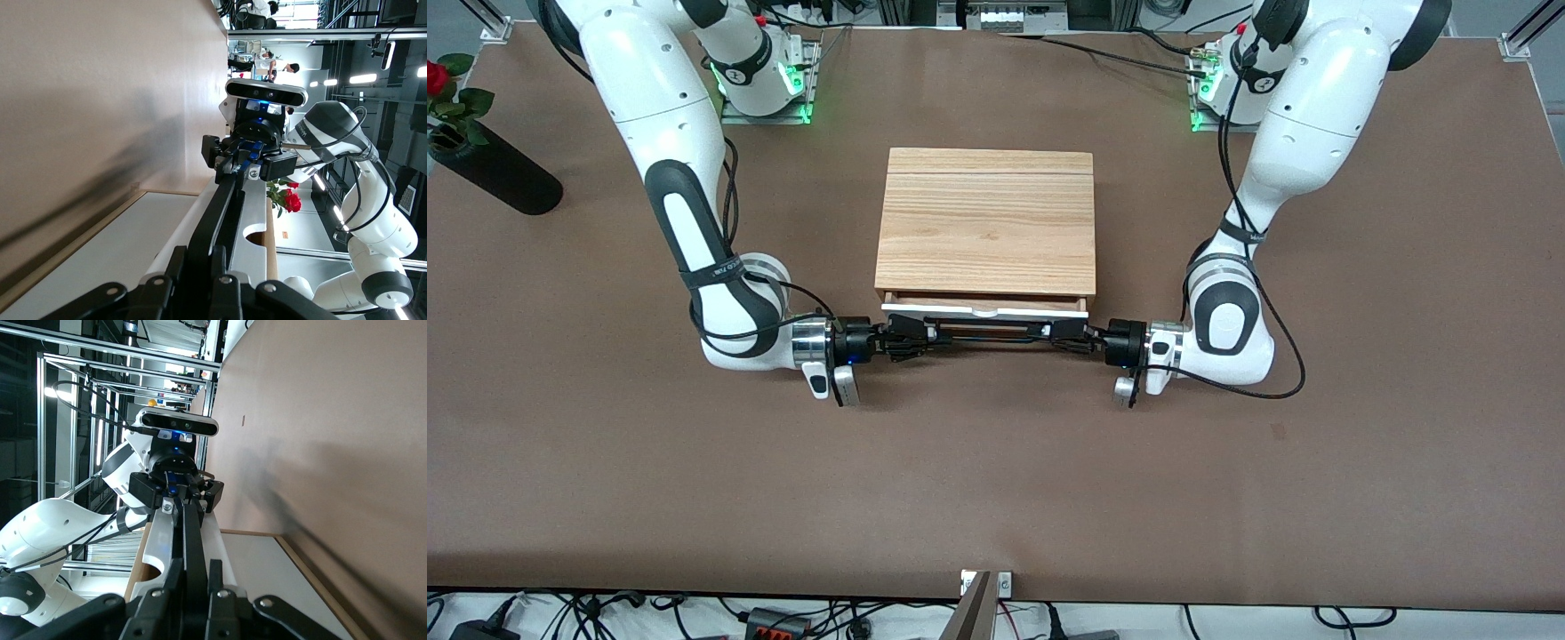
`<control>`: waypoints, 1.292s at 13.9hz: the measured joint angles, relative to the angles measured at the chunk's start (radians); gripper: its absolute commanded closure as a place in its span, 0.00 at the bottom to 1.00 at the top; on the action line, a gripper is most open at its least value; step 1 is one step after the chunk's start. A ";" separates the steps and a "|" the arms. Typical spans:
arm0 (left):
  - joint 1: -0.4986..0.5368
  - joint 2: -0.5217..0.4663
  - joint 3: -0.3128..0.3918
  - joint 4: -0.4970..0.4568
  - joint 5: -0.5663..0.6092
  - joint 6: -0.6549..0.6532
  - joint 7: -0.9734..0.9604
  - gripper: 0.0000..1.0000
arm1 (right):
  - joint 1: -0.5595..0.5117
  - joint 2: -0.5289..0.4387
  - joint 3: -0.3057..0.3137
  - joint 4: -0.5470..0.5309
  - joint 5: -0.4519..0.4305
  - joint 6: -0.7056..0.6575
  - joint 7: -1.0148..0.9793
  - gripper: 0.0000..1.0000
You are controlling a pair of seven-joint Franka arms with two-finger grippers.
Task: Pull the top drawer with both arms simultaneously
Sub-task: 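Pull the handle outward from the box with both grippers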
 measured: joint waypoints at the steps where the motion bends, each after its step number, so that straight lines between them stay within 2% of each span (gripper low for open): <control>1: 0.001 0.002 0.000 0.004 -0.001 0.002 0.000 0.88 | 0.000 0.007 0.000 0.013 0.000 0.000 0.001 0.91; 10: 0.007 0.048 0.000 0.088 -0.007 0.031 -0.035 0.88 | -0.004 0.067 -0.001 0.117 0.000 0.023 0.018 0.91; 16: 0.008 0.064 0.000 0.121 -0.007 0.043 -0.042 0.88 | -0.005 0.077 -0.003 0.141 0.000 0.031 0.022 0.90; 17: 0.008 0.068 0.000 0.128 -0.007 0.043 -0.044 0.88 | -0.005 0.077 -0.003 0.143 0.000 0.035 0.023 0.76; 18: 0.008 0.071 0.000 0.133 -0.007 0.044 -0.048 0.88 | -0.005 0.078 -0.003 0.145 0.000 0.039 0.023 0.45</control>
